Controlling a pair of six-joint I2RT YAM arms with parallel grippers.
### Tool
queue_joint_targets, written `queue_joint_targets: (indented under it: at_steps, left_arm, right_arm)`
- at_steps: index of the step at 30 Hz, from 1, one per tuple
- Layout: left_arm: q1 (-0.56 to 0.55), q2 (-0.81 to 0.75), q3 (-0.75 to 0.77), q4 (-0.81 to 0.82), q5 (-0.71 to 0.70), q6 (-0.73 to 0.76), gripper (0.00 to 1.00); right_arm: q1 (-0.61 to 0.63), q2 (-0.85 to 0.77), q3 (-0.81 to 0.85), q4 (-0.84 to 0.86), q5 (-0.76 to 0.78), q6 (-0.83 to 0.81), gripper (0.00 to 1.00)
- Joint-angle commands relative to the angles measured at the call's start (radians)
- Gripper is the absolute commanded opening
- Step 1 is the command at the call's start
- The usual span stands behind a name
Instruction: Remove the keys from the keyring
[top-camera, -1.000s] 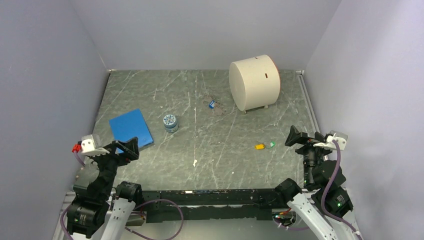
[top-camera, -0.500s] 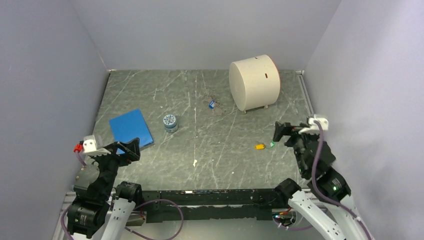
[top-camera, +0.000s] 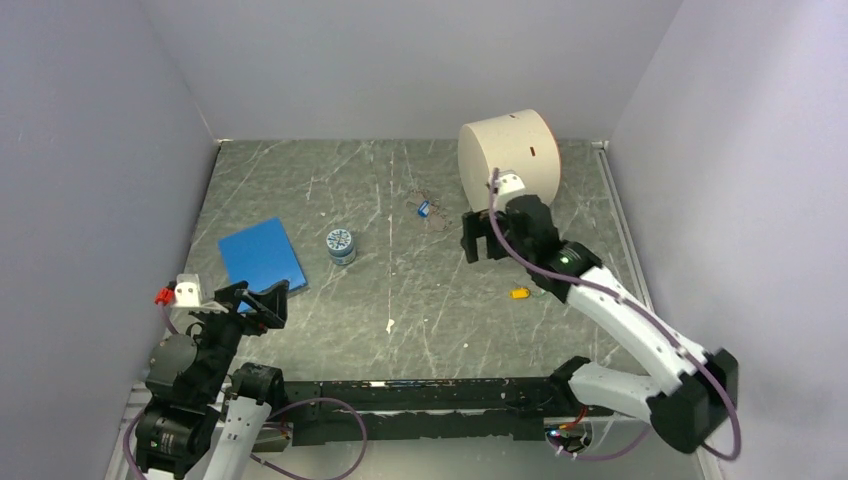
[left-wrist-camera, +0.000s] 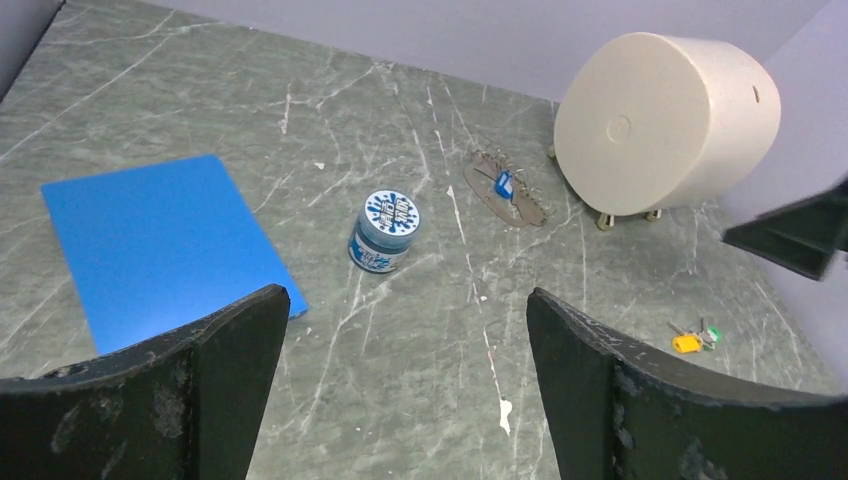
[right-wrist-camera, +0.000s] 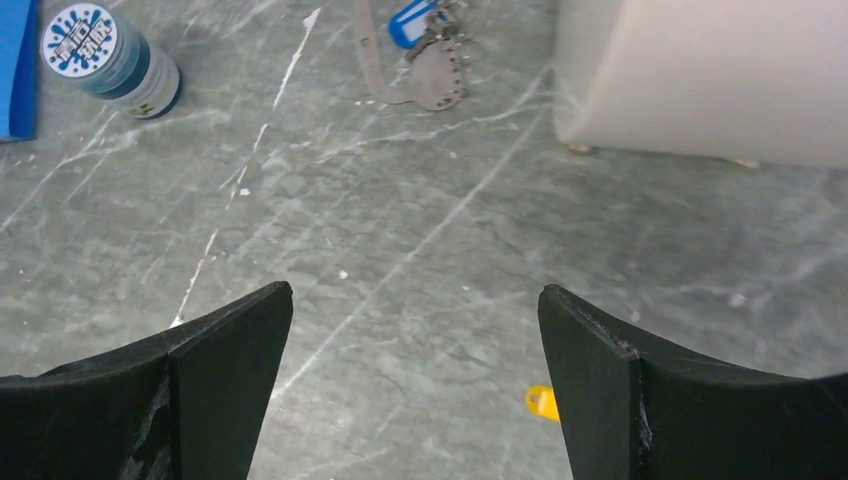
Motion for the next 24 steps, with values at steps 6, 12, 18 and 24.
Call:
queue_joint_targets:
  at_steps: [6,12,18,24]
  left_arm:
    - [0.005,-0.014,-0.007,0.044,0.033,0.031,0.94]
    - [0.020,-0.001,-0.010,0.052,0.046,0.038,0.94]
    - [0.034,0.001,-0.012,0.057,0.061,0.042,0.94]
    - [0.039,-0.004,-0.013,0.058,0.064,0.043,0.94]
  right_arm:
    - [0.020,0.447,0.262,0.229,-0.169,-0.034,0.94]
    - [0.020,0.755,0.445,0.255,-0.232,-0.029,0.88]
    - [0.025,0.983,0.564,0.254,-0.249,-0.007,0.80]
    - [0.027,1.085,0.621,0.238,-0.245,-0.017,0.70]
